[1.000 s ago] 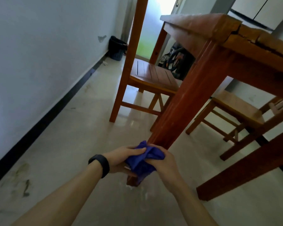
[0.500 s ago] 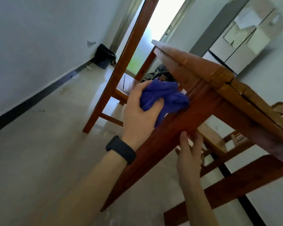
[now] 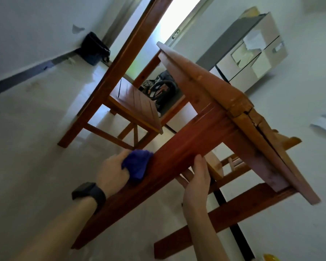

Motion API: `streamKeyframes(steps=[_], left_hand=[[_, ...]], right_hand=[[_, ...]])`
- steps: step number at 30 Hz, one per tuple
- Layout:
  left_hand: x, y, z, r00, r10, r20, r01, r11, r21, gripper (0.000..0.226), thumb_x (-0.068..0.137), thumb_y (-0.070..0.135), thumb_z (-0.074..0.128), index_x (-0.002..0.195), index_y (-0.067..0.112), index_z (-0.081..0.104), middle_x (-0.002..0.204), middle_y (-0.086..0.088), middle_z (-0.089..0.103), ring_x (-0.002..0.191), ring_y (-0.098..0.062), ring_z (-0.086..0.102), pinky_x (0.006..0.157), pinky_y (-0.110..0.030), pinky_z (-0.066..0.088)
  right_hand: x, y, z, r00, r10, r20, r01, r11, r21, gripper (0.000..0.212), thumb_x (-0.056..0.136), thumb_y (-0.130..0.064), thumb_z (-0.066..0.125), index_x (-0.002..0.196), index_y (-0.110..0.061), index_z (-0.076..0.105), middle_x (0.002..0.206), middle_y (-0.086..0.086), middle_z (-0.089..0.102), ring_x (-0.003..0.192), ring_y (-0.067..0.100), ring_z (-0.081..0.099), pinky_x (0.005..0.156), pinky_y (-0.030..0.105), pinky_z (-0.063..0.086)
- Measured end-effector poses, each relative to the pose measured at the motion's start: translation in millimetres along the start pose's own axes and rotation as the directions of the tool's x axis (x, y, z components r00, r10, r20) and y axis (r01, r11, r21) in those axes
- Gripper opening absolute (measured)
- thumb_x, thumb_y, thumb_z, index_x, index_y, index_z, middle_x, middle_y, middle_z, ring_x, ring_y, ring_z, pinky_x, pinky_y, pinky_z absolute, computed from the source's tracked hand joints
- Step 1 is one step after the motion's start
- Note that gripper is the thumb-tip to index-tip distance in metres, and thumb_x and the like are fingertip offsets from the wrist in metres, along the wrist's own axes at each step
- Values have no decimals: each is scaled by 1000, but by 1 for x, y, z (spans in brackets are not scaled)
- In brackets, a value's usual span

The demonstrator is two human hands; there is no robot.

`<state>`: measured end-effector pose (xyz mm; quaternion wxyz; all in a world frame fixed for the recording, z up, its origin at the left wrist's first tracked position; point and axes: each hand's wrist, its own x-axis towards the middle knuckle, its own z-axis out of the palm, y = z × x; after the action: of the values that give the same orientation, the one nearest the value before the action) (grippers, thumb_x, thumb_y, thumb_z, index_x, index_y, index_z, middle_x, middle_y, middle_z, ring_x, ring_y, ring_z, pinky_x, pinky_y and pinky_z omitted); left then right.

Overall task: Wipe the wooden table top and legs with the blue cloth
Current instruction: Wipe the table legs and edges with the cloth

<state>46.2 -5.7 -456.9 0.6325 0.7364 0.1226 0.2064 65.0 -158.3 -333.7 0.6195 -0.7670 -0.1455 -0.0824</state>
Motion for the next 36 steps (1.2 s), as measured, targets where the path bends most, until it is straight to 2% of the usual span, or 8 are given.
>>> streamKeyframes(steps=[3, 6, 10, 15, 21, 28, 33, 36], left_hand=[[-2, 2, -15, 991, -113, 76, 128, 962, -239, 43, 97, 6, 49, 128, 36, 48, 110, -3, 62, 75, -16, 61, 61, -25, 48], [1, 45, -14, 987, 68, 145, 12, 870, -494, 30, 93, 32, 56, 117, 48, 47, 124, 6, 55, 102, -14, 60, 86, -34, 50], [6, 92, 1, 929, 348, -124, -361, 926, -107, 49, 90, 32, 66, 133, 39, 43, 127, 16, 49, 109, 1, 47, 91, -15, 40], [7, 105, 7, 841, 410, -353, -504, 832, -233, 44, 92, 29, 65, 131, 35, 45, 129, 17, 51, 111, 5, 51, 91, -11, 44], [8, 84, 20, 925, 365, -102, -378, 864, -333, 35, 92, 28, 64, 124, 34, 52, 110, 13, 62, 97, 0, 60, 87, -24, 49], [8, 39, -28, 965, 221, 139, -240, 961, 137, 32, 88, 25, 69, 112, 40, 54, 96, 11, 65, 84, -4, 62, 82, -34, 55], [17, 130, -45, 913, 383, -143, -409, 860, -305, 32, 92, 19, 65, 119, 33, 57, 109, 9, 66, 98, -4, 64, 92, -33, 54], [31, 205, -28, 899, 428, -90, -412, 761, -501, 18, 96, 28, 58, 114, 27, 61, 111, -4, 69, 102, -14, 66, 95, -36, 53]], right_hand=[[1, 3, 1, 1000, -21, -17, 21, 1000, 2, 31, 83, -60, 46, 111, -49, 54, 120, -19, 62, 122, 17, 58, 108, 53, 43], [0, 6, 5, 999, -21, -34, 21, 1000, 4, 36, 82, -61, 45, 116, -50, 51, 122, -20, 60, 126, 18, 54, 109, 54, 41], [-2, 6, 6, 997, -74, -30, 74, 997, -12, 49, 87, -56, 46, 131, -38, 54, 125, -16, 65, 120, 13, 60, 105, 49, 46], [1, 10, 2, 996, -86, 2, 86, 996, -6, 33, 93, -54, 49, 123, -44, 55, 116, -23, 67, 115, 8, 62, 101, 44, 50], [2, 23, 5, 986, -163, -23, 162, 987, -11, 39, 89, -55, 46, 127, -48, 48, 113, -37, 62, 113, -5, 59, 102, 39, 48], [3, 27, 9, 981, -193, -28, 190, 979, -76, 53, 89, -53, 43, 140, -39, 43, 108, -45, 57, 105, -17, 56, 91, 19, 46], [3, 30, 8, 980, -201, 0, 199, 972, -126, 57, 93, -54, 43, 147, -36, 38, 130, -26, 56, 116, -8, 56, 85, 6, 48], [0, 26, 10, 987, -160, -22, 158, 984, -86, 56, 92, -56, 43, 146, -39, 39, 126, -25, 59, 111, -10, 56, 84, 5, 48]])
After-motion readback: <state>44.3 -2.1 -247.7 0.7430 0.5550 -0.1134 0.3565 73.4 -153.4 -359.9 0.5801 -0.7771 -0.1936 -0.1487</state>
